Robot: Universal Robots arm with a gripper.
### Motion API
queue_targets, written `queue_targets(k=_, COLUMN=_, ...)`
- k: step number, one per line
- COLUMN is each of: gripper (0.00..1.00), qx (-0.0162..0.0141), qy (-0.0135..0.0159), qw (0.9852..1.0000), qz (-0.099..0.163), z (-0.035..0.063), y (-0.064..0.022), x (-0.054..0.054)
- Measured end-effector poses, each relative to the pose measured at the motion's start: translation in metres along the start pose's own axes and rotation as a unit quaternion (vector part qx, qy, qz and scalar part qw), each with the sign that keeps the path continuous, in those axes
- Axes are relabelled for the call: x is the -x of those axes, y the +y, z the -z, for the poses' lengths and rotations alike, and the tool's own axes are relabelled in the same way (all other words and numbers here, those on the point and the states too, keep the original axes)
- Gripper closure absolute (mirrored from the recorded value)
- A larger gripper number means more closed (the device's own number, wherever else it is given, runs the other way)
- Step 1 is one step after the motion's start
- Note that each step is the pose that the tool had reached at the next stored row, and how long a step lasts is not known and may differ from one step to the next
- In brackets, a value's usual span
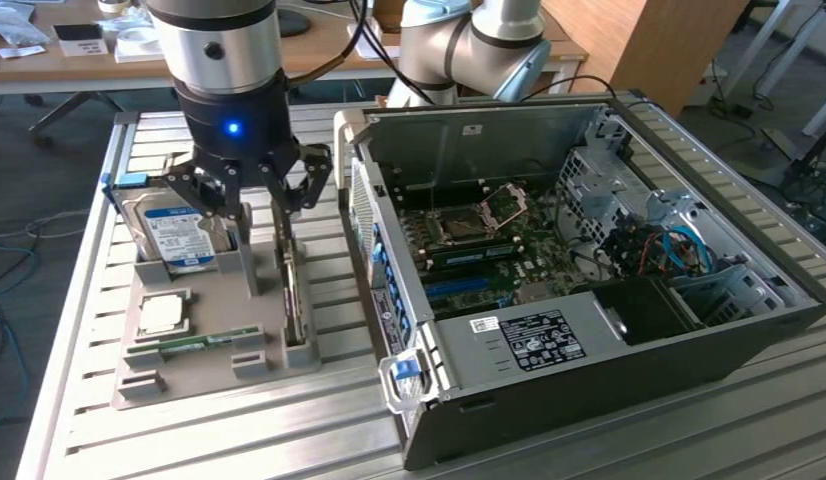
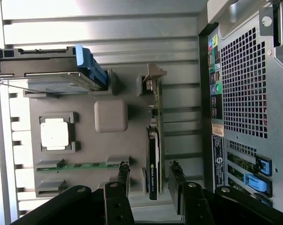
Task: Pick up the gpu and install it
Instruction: 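Pick up the gpu and move the gpu toward the slot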
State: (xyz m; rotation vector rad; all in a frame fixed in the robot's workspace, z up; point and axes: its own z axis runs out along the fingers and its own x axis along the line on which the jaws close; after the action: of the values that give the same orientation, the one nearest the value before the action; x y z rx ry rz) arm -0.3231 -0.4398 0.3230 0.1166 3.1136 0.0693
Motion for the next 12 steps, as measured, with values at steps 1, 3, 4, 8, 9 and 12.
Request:
queue_targets(k=1, gripper=0.53, qx=0.0, qy=0.0, qw=1.0, qz=0.0, z=-0.0005, y=0.0, x=0.0)
queue_targets(k=3, gripper=0.53, qx=-0.0001, qy=0.0001, qw=1.0, qz=0.0, z=-0.0009, y=0.0, x=0.0)
queue_targets(k=4, gripper=0.53, qx=0.0, qy=0.0, qw=1.0, qz=0.0, z=-0.0012, y=-0.0001, x=0.0)
queue_targets(k=8, gripper=0.53, qx=0.0, qy=0.0, qw=1.0, qz=0.0, z=-0.002, y=0.0, x=0.0)
queue_targets(k=9, gripper=0.53, qx=0.0, qy=0.0, qw=1.0, qz=0.0, z=-0.0022, y=0.0, x=0.0)
queue_targets(k=12, gripper=0.53, qx=0.0, qy=0.0, qw=1.0, qz=0.0, z=-0.0028, y=0.0001, x=-0.0001)
